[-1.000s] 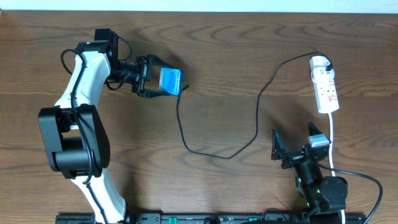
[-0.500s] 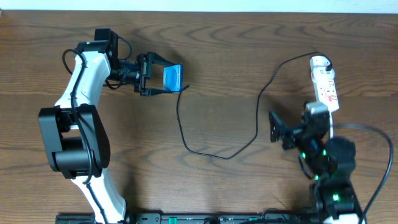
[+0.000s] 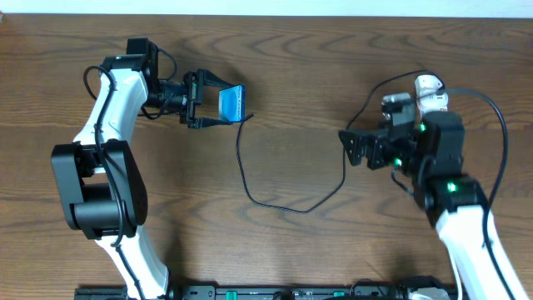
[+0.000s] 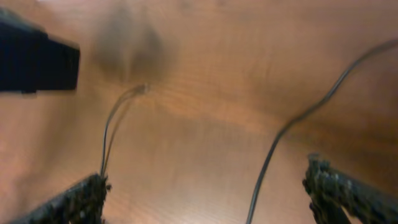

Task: Plug charger to phone and switch on socket
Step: 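Move the right gripper from the power strip toward the cable end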

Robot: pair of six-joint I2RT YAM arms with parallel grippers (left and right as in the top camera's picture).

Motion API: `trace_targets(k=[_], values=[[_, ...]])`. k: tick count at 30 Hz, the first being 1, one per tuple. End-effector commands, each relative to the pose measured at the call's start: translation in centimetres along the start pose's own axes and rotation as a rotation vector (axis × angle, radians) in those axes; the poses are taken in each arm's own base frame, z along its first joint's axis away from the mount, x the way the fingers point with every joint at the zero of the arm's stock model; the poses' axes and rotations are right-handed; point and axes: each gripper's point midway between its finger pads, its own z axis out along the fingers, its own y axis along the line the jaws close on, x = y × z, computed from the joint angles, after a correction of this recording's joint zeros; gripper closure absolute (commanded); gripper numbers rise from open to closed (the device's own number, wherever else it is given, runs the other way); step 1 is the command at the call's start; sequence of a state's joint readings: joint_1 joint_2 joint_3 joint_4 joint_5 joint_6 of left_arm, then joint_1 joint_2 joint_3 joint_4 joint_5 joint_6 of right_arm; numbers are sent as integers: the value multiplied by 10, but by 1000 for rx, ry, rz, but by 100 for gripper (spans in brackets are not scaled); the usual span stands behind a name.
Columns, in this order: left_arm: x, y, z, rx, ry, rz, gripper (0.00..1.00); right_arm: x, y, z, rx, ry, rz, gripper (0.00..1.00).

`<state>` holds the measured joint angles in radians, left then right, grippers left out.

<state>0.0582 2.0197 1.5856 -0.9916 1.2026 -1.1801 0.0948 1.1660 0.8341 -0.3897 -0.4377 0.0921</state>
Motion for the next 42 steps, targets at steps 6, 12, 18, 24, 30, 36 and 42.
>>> trace_targets(k=[6,12,18,24,30,36,42], values=[[14,-6,-5,26,41,6,31,-8,10,20,-83,221,88,1],[14,-6,-5,26,41,7,31,-9,10,36,-123,229,138,1],[14,-6,-5,26,40,6,31,-12,16,43,-146,222,222,1],[12,-6,-5,23,27,9,31,-13,20,53,-88,215,282,8],[6,-12,-5,36,1,45,31,-12,34,64,-2,199,357,13],[5,-18,-5,55,-5,85,31,-13,39,71,65,165,394,15],[0,-21,-6,59,-30,107,31,-10,39,77,67,172,403,15]])
